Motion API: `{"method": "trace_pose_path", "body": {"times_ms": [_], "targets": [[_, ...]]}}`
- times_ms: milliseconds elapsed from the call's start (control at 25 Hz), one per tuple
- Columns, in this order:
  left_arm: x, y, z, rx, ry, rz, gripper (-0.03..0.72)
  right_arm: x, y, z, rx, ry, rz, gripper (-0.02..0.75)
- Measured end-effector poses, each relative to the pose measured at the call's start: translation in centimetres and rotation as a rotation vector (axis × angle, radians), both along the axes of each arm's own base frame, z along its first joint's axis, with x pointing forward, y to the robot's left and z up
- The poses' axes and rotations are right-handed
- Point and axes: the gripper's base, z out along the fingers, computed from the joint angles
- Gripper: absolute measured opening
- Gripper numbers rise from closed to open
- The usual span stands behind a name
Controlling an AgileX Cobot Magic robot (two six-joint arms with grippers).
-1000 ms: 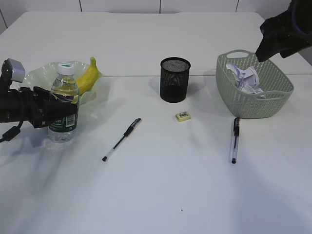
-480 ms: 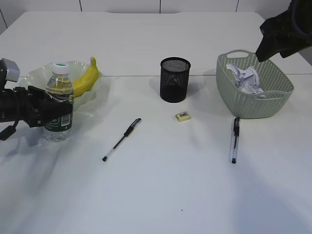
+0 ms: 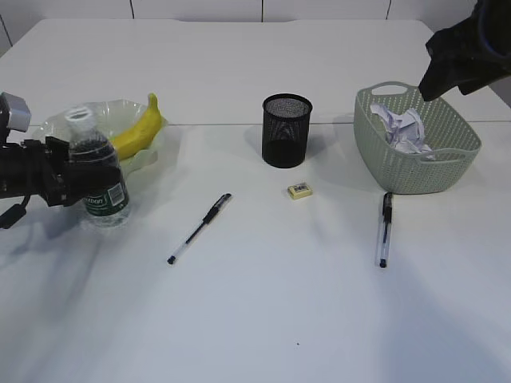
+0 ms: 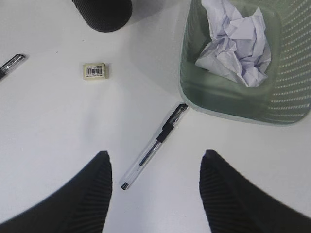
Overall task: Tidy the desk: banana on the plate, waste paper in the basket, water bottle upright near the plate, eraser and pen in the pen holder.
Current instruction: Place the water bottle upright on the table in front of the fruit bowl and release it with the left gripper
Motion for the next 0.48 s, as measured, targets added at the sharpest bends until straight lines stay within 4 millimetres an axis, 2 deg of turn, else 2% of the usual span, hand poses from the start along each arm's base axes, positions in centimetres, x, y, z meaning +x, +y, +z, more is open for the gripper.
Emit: {"method": "trace_pose_path", "body": {"times_ms": [200, 480], "targets": [[0.03, -0.01, 0.07, -0.004, -0.003, -0.001, 0.569, 0.00, 0.00, 0.00, 0.000, 0.000, 0.000, 0.430], [0.03, -0.02, 0.08, -0.006, -0.004, -0.002, 0.641, 0.00, 0.00, 0.00, 0.000, 0.000, 0.000, 0.430]]}}
